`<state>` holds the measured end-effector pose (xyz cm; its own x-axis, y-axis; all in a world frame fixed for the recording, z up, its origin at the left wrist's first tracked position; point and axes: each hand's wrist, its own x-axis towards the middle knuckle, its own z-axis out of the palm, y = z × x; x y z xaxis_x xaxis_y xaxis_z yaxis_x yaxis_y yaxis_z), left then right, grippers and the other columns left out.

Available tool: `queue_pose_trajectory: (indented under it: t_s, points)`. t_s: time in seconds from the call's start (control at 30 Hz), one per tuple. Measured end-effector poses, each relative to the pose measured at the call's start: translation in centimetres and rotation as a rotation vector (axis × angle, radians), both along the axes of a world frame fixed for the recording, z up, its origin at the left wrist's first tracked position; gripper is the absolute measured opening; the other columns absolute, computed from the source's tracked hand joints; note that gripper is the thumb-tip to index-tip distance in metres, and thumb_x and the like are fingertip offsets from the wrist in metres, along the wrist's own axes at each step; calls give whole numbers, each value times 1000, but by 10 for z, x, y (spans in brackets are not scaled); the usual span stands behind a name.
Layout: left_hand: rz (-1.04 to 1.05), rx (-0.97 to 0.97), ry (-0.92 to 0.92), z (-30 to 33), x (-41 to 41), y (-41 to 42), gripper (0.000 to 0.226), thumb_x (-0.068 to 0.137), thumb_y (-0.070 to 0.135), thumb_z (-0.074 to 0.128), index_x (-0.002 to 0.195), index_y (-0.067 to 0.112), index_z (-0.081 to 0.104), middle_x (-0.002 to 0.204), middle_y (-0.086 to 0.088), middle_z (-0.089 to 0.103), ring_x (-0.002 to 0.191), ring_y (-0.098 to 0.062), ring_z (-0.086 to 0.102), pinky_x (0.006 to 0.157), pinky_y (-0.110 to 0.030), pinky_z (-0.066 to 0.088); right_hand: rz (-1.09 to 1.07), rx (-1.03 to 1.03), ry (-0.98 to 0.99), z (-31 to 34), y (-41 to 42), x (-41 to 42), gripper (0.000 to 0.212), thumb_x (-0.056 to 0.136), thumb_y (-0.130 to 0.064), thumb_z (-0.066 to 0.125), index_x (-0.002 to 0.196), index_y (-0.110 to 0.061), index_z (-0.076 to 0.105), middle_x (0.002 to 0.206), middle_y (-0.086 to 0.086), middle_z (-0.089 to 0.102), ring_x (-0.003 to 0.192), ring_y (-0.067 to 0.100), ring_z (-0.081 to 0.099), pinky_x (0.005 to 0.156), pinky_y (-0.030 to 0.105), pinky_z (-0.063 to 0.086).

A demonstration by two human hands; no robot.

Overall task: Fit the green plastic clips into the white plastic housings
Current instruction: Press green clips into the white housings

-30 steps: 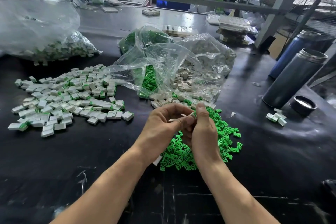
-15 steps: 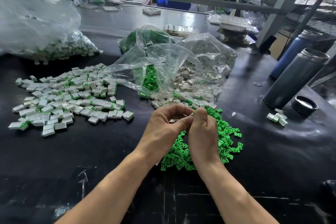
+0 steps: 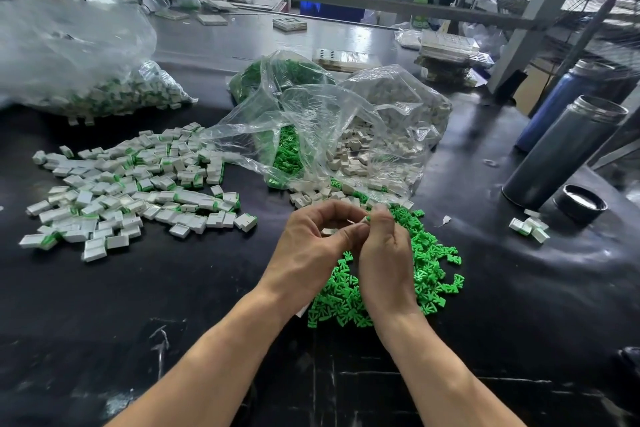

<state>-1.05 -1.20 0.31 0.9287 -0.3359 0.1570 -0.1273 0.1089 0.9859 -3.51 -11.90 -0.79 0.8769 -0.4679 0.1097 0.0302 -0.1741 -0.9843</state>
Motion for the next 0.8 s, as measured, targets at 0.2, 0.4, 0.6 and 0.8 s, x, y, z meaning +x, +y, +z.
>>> queue_pose_trajectory:
  t_s: [0.2, 0.4, 0.6, 0.8]
  points:
    - [90, 38, 1, 1, 4, 3, 4, 90, 11, 76, 93, 14, 74, 81, -4, 77, 66, -17, 67, 52, -22, 50, 15, -69, -9, 8, -10, -7, 57, 101, -64, 34, 78, -26, 69, 64, -5, 68, 57, 18, 63, 59, 57, 56]
    - [88, 32, 1, 5, 4, 9, 5, 90, 10, 75, 95, 8, 74, 83, -2, 78, 69, -17, 71, 58, -23, 56, 76, -101, -96, 9, -14, -7, 18, 102, -37, 65, 89, -26, 69, 76, -10, 71, 63, 14, 66, 60, 55, 59]
    - [128, 139, -61, 3, 4, 9, 16, 87, 15, 79, 101, 16, 70, 83, 0, 76, 68, -24, 72, 52, -20, 52, 46, -172, -71, 7, -15, -6, 14, 100, -34, 68, 87, -30, 69, 84, -9, 75, 62, 16, 71, 60, 48, 61]
    - [189, 433, -259, -1, 6, 14, 15, 88, 28, 81, 95, 35, 69, 79, 18, 71, 63, -2, 67, 56, -15, 52, 32, -228, -13, 3, -16, -3, 13, 101, -35, 66, 88, -31, 67, 86, -19, 72, 67, 14, 71, 62, 48, 62]
